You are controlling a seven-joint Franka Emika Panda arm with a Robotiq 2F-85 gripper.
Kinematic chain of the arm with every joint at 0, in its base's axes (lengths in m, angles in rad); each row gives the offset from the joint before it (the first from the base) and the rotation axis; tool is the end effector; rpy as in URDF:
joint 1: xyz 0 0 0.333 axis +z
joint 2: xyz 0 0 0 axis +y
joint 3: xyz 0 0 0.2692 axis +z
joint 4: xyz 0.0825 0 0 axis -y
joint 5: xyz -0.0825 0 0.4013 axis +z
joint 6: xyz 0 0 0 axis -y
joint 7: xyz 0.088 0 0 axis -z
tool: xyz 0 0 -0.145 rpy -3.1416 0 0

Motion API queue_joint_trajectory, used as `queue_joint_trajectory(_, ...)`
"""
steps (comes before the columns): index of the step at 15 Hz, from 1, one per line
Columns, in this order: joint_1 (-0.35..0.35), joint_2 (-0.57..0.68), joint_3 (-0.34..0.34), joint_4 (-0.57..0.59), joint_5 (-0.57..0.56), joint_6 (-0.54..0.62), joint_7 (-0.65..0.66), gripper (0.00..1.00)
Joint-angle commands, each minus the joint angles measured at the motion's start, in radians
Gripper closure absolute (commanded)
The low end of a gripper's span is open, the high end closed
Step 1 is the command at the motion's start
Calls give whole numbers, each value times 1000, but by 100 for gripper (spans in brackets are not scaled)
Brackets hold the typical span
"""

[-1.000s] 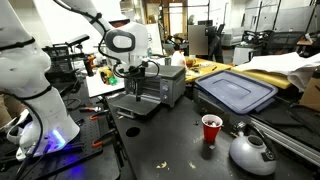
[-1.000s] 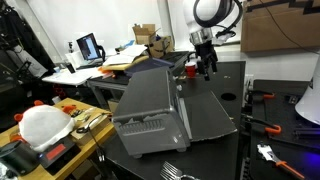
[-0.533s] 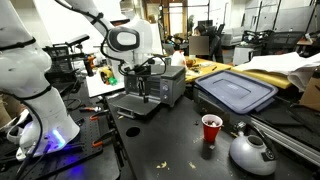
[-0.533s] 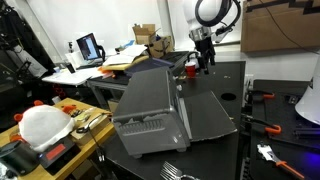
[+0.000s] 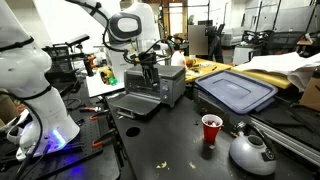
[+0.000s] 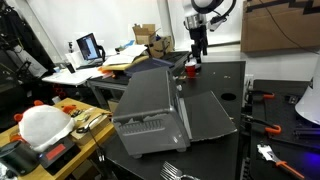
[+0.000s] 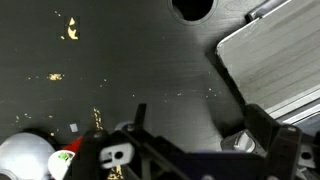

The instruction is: Open the small oven

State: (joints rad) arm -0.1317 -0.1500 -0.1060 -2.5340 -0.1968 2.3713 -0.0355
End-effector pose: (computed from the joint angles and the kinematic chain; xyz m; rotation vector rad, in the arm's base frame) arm 0.4494 -0.1143 0.2306 3.0226 -0.0886 -0.0432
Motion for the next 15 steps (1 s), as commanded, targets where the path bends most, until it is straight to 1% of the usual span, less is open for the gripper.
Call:
queue_joint_trajectory(1, -6, -94, -8, 34, -11, -123, -50, 0)
queue_joint_trajectory(3, -16, -121, -15, 74, -22, -199, -74, 0)
queue_joint_trajectory(6, -28, -133, -46, 150, -26, -307, -150, 0)
queue_joint_trajectory(9, -35, -122, -81, 206, -12, -376, -222, 0)
queue_joint_trajectory(12, -33, -141, -95, 207, 1, -421, -230, 0)
queue_joint_trajectory(15, -29, -187, -87, 163, 1, -462, -211, 0)
